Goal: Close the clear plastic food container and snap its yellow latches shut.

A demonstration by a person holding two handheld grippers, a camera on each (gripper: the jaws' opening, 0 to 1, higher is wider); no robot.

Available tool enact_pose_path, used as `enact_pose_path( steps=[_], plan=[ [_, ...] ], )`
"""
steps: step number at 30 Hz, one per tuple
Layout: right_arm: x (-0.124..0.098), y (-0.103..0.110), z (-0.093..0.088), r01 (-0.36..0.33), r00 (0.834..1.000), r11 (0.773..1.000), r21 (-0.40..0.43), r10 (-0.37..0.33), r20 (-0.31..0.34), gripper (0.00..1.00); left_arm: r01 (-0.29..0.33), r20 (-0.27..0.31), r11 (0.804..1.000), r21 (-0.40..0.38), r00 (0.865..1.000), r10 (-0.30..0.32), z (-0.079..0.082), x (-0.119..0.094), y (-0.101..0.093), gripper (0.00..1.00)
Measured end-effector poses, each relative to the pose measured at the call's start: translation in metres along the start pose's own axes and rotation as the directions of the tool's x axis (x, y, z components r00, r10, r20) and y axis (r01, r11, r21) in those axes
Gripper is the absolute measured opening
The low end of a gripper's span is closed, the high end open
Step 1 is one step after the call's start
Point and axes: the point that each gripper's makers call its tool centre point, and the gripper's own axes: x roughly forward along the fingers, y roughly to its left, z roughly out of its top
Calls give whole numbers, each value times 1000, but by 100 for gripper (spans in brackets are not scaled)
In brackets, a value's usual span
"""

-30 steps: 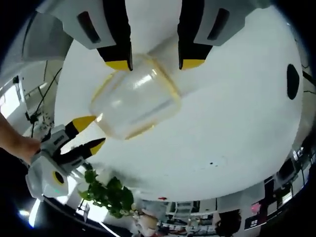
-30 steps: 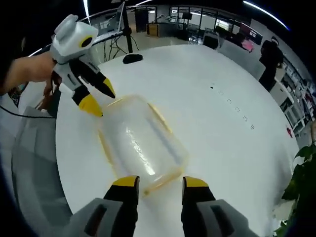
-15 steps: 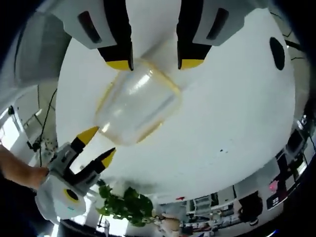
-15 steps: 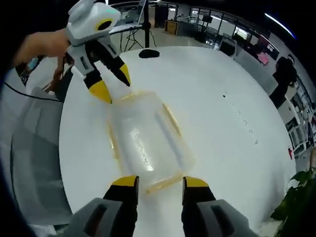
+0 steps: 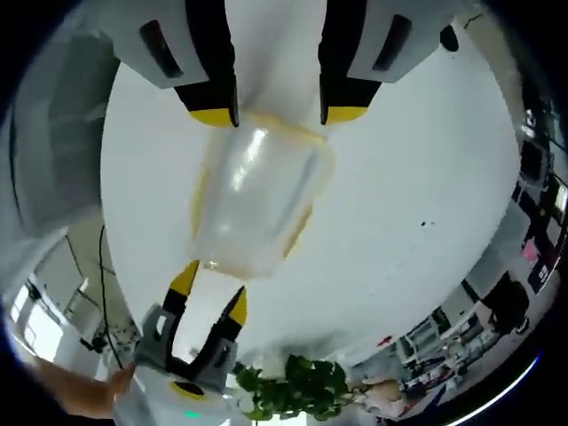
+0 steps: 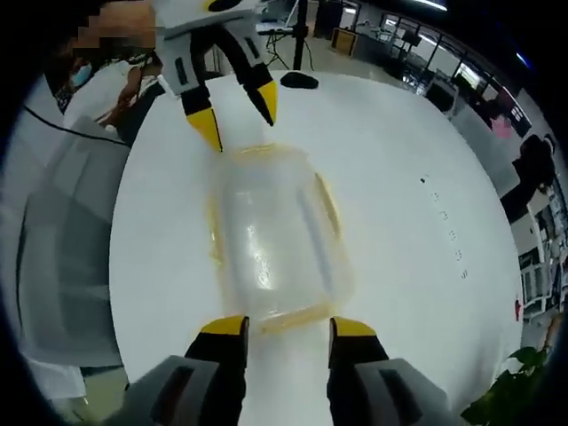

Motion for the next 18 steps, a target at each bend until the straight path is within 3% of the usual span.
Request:
enact_pose_path(
  steps=[7, 18],
  plan=[
    [-1, 3, -4, -33, 999, 993, -109, 30, -22, 33, 23, -33, 995, 99, 999, -20, 1, 6, -4, 32],
    [0, 3, 2, -54, 999, 991, -122, 53, -5, 31, 40, -10, 988, 147, 999, -39, 10, 7, -2, 31]
  ],
)
